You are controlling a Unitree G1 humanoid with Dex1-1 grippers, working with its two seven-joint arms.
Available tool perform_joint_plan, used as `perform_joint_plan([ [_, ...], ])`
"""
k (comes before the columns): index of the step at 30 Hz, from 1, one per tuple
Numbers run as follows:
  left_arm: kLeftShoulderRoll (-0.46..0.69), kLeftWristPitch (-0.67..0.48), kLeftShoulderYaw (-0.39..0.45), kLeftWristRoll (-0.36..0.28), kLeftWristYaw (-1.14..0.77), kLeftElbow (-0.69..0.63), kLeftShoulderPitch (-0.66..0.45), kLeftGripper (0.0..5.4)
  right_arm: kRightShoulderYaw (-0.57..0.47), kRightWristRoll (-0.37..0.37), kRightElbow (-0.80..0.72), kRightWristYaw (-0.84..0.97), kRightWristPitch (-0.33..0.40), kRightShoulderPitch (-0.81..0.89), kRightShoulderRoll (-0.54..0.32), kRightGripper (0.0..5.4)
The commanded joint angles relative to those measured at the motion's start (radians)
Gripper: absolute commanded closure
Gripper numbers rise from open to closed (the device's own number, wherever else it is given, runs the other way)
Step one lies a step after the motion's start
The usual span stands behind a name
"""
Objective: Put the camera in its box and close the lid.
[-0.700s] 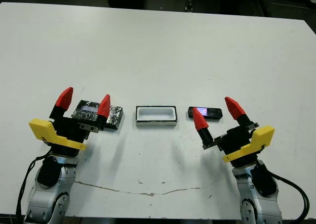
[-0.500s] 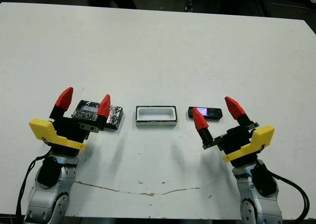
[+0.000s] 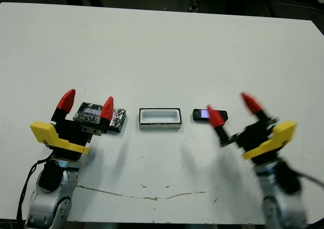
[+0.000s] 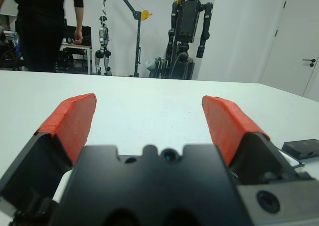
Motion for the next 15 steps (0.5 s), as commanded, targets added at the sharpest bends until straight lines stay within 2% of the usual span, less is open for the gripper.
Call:
perform_joint_plan([
  [1, -0.001, 0.005, 0.003, -0.001, 0.003, 0.004, 0.013, 0.00, -0.014, 0.007, 0.092, 0.080, 0.091, -0.138, -0.135, 0.02],
  [5, -0.005, 0.009, 0.003, 0.002, 0.010, 0.001, 0.015, 0.00, 0.061, -0.053, 0.253, 0.243, 0.134, -0.326, -0.267, 0.02],
  [10, -0.004, 0.008, 0.003, -0.003, 0.007, 0.001, 0.017, 0.00, 0.199, -0.145, 0.429, 0.456, 0.170, -0.525, -0.348, 0.02],
  [15, -0.005, 0.007, 0.006, 0.005, 0.012, 0.003, 0.017, 0.00, 0.363, -0.296, 0.612, 0.687, 0.072, -0.692, -0.358, 0.02],
])
